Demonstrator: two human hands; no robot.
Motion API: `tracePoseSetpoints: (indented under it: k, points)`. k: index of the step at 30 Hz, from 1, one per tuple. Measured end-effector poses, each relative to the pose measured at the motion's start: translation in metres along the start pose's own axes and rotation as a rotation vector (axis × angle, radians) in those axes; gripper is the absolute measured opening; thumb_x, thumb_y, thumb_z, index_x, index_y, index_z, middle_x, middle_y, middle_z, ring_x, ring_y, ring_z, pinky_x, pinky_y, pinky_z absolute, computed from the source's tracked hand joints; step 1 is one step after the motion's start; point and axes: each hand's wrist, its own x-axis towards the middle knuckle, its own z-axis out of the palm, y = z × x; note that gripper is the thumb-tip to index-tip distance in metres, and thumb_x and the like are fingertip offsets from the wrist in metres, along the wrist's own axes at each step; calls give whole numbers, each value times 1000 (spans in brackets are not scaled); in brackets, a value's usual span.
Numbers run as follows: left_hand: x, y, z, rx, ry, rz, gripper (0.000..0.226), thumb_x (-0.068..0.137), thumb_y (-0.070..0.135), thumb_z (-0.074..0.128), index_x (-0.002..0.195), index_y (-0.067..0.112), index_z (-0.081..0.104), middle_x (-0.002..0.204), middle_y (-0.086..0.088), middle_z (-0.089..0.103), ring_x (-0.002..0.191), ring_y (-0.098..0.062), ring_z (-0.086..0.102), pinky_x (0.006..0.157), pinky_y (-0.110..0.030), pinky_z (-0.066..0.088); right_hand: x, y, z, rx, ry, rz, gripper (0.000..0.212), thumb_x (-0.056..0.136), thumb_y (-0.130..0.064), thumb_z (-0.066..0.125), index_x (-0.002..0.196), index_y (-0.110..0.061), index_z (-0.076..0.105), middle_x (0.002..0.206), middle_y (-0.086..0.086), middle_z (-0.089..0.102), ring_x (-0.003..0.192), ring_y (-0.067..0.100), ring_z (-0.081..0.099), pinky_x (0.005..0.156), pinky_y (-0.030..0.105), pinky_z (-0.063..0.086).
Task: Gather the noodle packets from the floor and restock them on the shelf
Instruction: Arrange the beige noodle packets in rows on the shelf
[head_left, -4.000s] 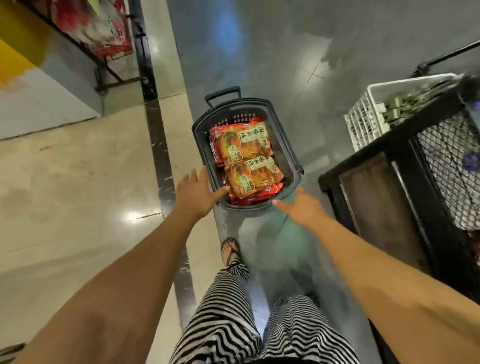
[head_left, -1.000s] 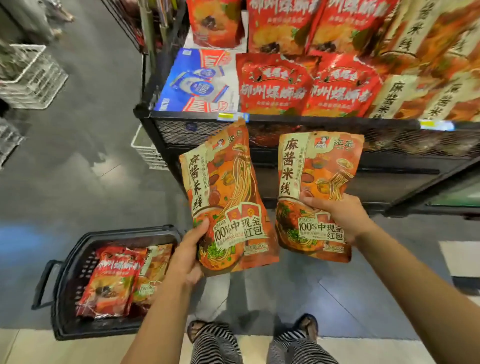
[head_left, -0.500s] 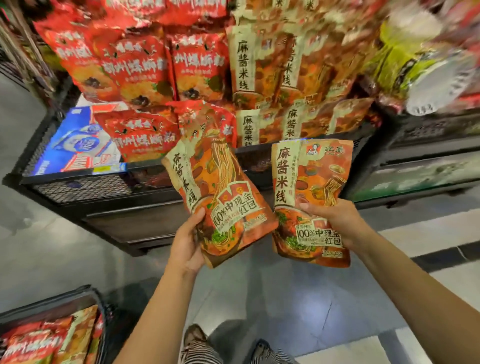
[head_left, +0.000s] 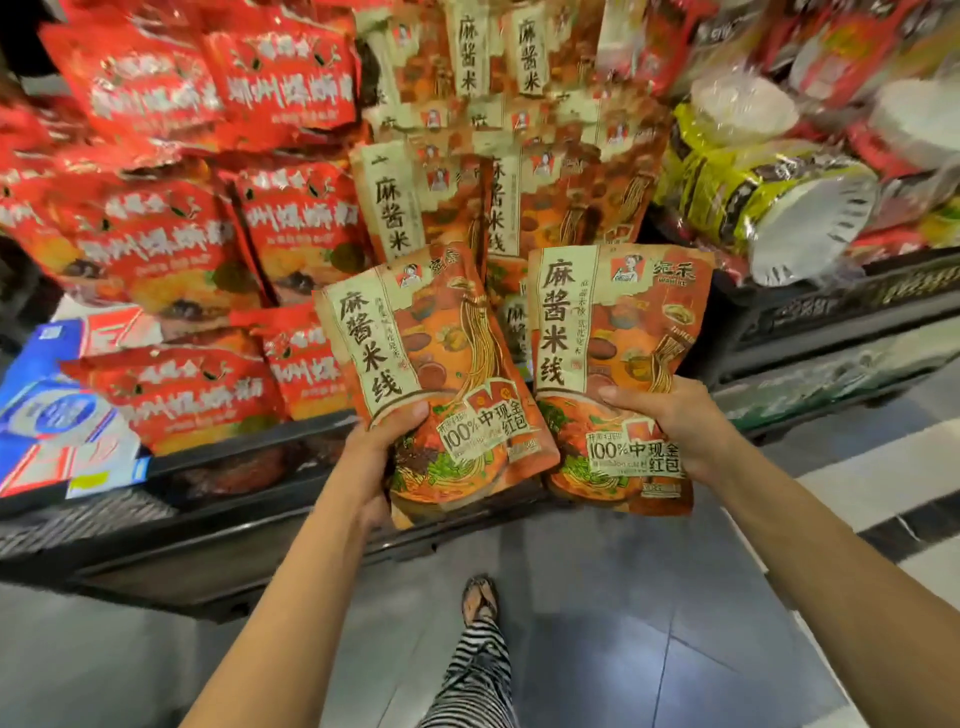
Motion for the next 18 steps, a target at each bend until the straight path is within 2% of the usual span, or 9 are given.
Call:
tracePoseSetpoints:
  k: [1,4,9,12,15,18]
  points:
    - [15,9,5,38,3,39,98,35,33,99,122,7,65,111,-18,72,93,-30,73,70,-40,60,14,-9,-2,-2,8,-17,54,49,-19,87,99,-7,73,91,14,76,76,32,73,65,37,60]
    - [66,40,24,99,20,104,65,59,14,85,120,7,65,108,-18,73,87,-29,74,68,-40,60,61,-35,-9,-24,50,-59,73,38,-31,94,104,-7,74,97,15,75,86,37,73,77,44,59]
    - [152,83,44,196,16,168,61,59,11,82,117,5,66,104,-15,74,89,-31,73,74,-42,60,134,-74,-15,13,84,-123,95,23,-45,97,107,-8,74,101,17,75,88,38,73,79,49,58]
    - [192,99,49,248,56,219,61,58,9,86,116,5,67,104,-12,75,91,-29,73,79,-42,60,167,-87,-14,-1,77,-146,78,37,-39,94,105,-9,74,101,15,75,90,36,73,81,50,58]
    - [217,109,53,271,110,250,46,60,9,83,105,9,70,90,-1,77,81,-20,74,70,-33,59,194,-101,-12,2,26,-150,52,53,-25,85,102,-11,74,93,8,77,84,30,74,79,45,57]
    - [232,117,53,298,152,264,32,69,3,79,98,13,71,82,4,77,74,-16,74,58,-27,57,221,-112,-11,-25,-18,-151,56,55,-24,85,107,-6,72,95,9,77,86,29,74,84,47,56]
